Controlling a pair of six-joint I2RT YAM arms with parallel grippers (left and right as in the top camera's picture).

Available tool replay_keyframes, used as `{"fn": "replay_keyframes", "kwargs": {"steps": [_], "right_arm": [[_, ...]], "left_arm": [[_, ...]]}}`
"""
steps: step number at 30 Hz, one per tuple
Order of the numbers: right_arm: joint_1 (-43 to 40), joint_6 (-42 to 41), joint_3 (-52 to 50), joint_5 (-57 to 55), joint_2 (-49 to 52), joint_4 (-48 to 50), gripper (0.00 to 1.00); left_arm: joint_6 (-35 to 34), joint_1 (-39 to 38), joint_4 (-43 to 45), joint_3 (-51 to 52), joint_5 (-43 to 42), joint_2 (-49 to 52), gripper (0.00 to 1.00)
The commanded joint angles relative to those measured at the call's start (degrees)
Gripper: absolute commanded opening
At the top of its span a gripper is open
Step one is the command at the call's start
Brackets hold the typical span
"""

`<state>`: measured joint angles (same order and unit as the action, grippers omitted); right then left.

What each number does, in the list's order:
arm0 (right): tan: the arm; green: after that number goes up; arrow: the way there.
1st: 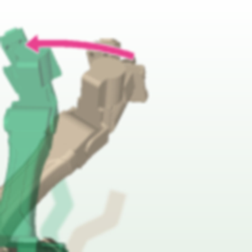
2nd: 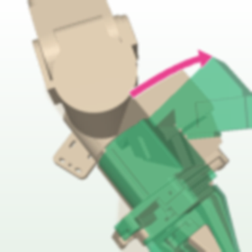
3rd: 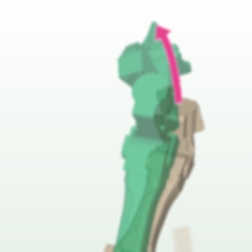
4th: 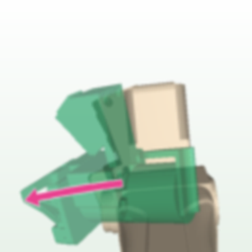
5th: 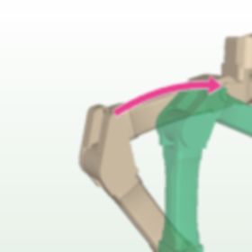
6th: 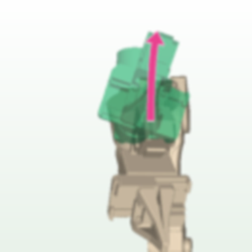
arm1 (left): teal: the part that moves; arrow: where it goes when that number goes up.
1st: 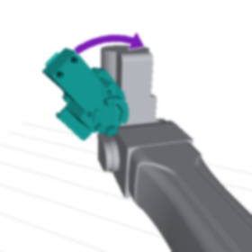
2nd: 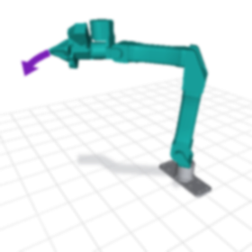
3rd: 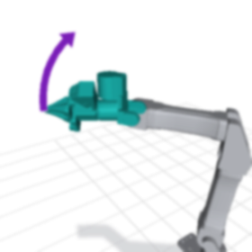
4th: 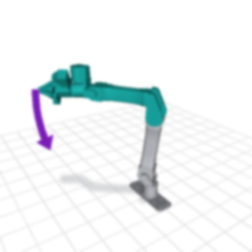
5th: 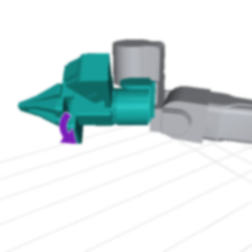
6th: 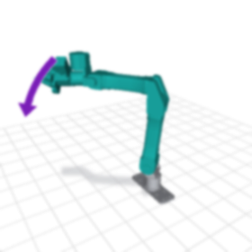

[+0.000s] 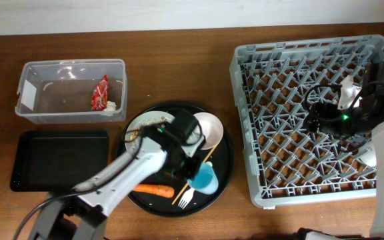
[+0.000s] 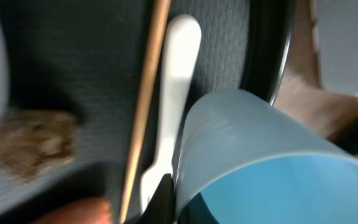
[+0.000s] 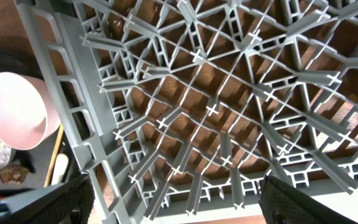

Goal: Sort waste into correct bins and load items into the dishwasher rack
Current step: 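Grasp the blue cup with the left gripper and lift it, then hand the blue cup from the left gripper to the right gripper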

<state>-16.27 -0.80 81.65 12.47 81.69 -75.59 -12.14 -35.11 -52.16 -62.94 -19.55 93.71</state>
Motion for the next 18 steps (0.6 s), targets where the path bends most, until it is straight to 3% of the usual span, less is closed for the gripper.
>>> {"fn": "replay_keyframes", "kwargs": {"steps": [1, 4, 6, 10, 14, 18], "right_arm": [[0.4, 0.6, 0.7, -0.7, -0.3, -0.1, 0.90], [0.6, 3.0, 0.7, 3.0, -0.3, -0.1, 0.91], [0.6, 16.2, 0.7, 21.7, -0.3, -0.2, 0.91], [1.6, 36.8, 0.7, 46.6, -0.3, -3.9, 0.99], [6.4, 45.4, 0.7, 54.9, -0.3, -4.6, 1.00], [12.9, 50.7, 0.7, 58.5, -0.3, -3.6, 1.00]], "left_arm": [[7.1, 8.1, -2.2, -11.5, -6.6, -6.7, 0.00], [9.0, 15.1, -2.1, -16.7, -15.3, -8.8, 0.00], [9.4, 21.8, 1.8, -18.0, -26.8, -9.5, 0.00], [9.4, 28.2, 8.0, -17.8, -44.1, -7.8, 0.00], [9.4, 28.9, 11.6, -17.8, -56.7, -5.4, 0.00], [9.4, 28.3, 11.5, -17.8, -61.1, -3.8, 0.00]]}}
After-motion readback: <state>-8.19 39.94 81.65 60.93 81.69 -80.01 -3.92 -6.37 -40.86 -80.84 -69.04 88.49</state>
